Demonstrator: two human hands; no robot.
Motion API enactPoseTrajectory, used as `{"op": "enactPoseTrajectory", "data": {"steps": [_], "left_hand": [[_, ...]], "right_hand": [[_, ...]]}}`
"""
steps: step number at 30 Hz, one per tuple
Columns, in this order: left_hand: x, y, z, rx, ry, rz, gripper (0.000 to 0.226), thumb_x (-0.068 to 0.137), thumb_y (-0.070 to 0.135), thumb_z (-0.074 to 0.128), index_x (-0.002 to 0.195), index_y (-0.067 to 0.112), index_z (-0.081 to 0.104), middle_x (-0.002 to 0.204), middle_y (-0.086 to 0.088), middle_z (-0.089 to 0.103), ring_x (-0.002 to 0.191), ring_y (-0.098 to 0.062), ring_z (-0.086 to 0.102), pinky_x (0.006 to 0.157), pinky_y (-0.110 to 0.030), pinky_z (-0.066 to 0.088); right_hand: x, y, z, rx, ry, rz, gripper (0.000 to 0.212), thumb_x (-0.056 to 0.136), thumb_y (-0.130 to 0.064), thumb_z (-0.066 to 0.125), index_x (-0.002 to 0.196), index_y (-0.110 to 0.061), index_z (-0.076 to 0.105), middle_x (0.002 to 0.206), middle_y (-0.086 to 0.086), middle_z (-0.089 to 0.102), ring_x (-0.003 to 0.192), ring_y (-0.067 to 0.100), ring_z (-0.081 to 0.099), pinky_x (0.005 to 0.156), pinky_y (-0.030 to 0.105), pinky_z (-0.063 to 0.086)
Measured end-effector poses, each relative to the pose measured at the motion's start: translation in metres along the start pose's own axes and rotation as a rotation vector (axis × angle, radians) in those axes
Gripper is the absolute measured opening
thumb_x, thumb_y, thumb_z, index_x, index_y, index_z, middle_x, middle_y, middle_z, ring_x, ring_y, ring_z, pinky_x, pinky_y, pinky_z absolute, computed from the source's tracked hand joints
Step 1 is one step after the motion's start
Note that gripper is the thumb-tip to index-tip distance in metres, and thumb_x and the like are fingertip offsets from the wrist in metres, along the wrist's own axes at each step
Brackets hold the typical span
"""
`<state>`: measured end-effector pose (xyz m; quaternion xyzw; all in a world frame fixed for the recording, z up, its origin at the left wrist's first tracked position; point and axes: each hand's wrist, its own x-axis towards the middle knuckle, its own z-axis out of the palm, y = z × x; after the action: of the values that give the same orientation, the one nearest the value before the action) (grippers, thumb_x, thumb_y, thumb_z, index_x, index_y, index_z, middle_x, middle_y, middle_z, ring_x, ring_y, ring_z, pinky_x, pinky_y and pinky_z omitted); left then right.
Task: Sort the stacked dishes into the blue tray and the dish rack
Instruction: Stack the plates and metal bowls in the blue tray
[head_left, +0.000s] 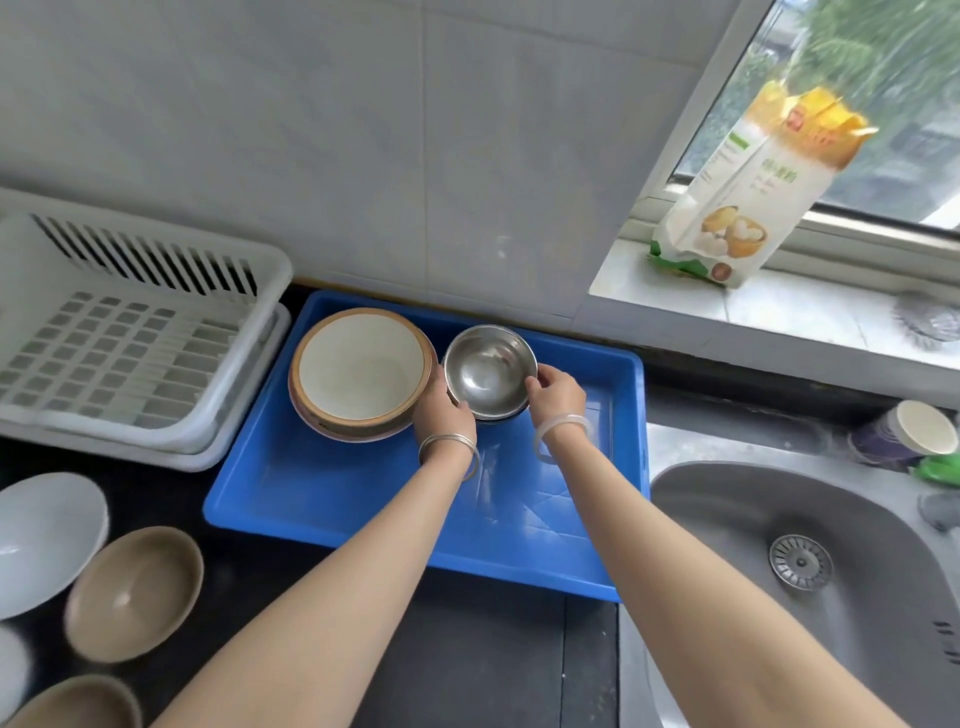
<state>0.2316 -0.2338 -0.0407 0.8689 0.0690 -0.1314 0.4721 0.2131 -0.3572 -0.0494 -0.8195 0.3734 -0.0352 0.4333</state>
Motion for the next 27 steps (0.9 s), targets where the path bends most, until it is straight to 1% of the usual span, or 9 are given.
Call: {"op": "enactPoseTrajectory", "data": {"steps": [1,3,5,9,14,18,21,24,27], "left_hand": [[-0.001,-0.001,0.002,-0.003,0.001,0.006,0.053,0.087,0.003,0.047,0.137,0.018,0.040,0.135,-0.009,0.053,0.122,-0.031,0.050,0.101,-0.040,0.043],[-0.003,-0.002,0.004,-0.010,-0.004,0.010,0.061,0.087,0.002,0.048,0.143,0.020,0.032,0.142,-0.007,0.047,0.126,-0.030,0.048,0.105,-0.043,0.041],[-0.005,-0.004,0.005,-0.021,-0.007,0.022,0.063,0.087,0.001,0.048,0.144,0.021,0.030,0.143,-0.007,0.046,0.126,-0.029,0.048,0.105,-0.044,0.041],[-0.008,-0.010,0.002,-0.021,-0.033,0.040,0.059,0.089,0.005,0.049,0.144,0.021,0.031,0.143,-0.006,0.046,0.125,-0.028,0.048,0.105,-0.041,0.041],[-0.009,-0.012,-0.006,0.038,-0.122,0.087,0.062,0.091,0.012,0.050,0.146,0.022,0.024,0.146,-0.007,0.041,0.125,-0.028,0.048,0.102,-0.040,0.043],[-0.014,-0.014,-0.024,0.028,-0.231,0.097,0.059,0.092,0.012,0.047,0.146,0.024,0.025,0.147,-0.008,0.041,0.130,-0.027,0.045,0.106,-0.043,0.040],[-0.029,-0.024,-0.048,-0.026,-0.254,0.084,0.051,0.093,0.014,0.045,0.142,0.021,0.034,0.147,-0.004,0.041,0.133,-0.023,0.043,0.108,-0.038,0.037],[-0.054,-0.042,-0.081,-0.112,-0.184,0.069,0.039,0.093,0.012,0.047,0.132,0.017,0.049,0.133,-0.005,0.056,0.119,-0.019,0.054,0.093,-0.024,0.041],[-0.082,-0.071,-0.118,-0.155,-0.076,0.003,0.032,0.092,0.012,0.050,0.123,0.015,0.055,0.123,-0.004,0.062,0.107,-0.016,0.060,0.085,-0.020,0.040]], "right_hand": [[-0.001,0.001,0.000,-0.014,0.003,-0.008,0.022,0.088,-0.010,0.048,0.094,-0.010,0.069,0.090,0.014,0.070,0.074,0.023,0.053,0.062,0.023,0.034],[-0.002,0.000,-0.001,-0.007,0.010,-0.006,0.021,0.088,-0.011,0.049,0.096,-0.009,0.068,0.093,0.015,0.070,0.081,0.028,0.059,0.067,0.025,0.037],[-0.002,0.000,-0.001,-0.013,0.008,-0.005,0.021,0.088,-0.011,0.050,0.099,-0.008,0.067,0.099,0.016,0.068,0.091,0.031,0.061,0.071,0.028,0.039],[-0.007,0.001,0.000,-0.003,-0.030,-0.005,0.037,0.092,-0.017,0.048,0.129,-0.012,0.053,0.130,0.014,0.053,0.117,0.029,0.051,0.094,0.032,0.039],[-0.017,0.001,0.000,-0.009,-0.127,0.020,0.045,0.097,-0.028,0.040,0.141,-0.019,0.038,0.140,0.008,0.049,0.126,0.030,0.046,0.099,0.035,0.037],[-0.028,-0.004,-0.011,0.018,-0.123,0.036,0.045,0.097,-0.029,0.039,0.140,-0.016,0.037,0.140,0.008,0.049,0.126,0.029,0.047,0.100,0.034,0.036],[-0.052,-0.009,-0.017,0.051,-0.054,-0.014,0.038,0.097,-0.026,0.040,0.132,-0.013,0.046,0.132,0.008,0.056,0.114,0.025,0.054,0.086,0.027,0.037],[-0.088,-0.017,-0.011,0.077,-0.052,-0.096,0.031,0.096,-0.025,0.041,0.122,-0.015,0.055,0.120,0.007,0.062,0.096,0.018,0.055,0.077,0.024,0.036],[-0.135,-0.023,0.014,0.114,-0.149,-0.142,0.025,0.095,-0.025,0.042,0.110,-0.020,0.061,0.107,0.004,0.066,0.096,0.021,0.061,0.077,0.030,0.044]]}}
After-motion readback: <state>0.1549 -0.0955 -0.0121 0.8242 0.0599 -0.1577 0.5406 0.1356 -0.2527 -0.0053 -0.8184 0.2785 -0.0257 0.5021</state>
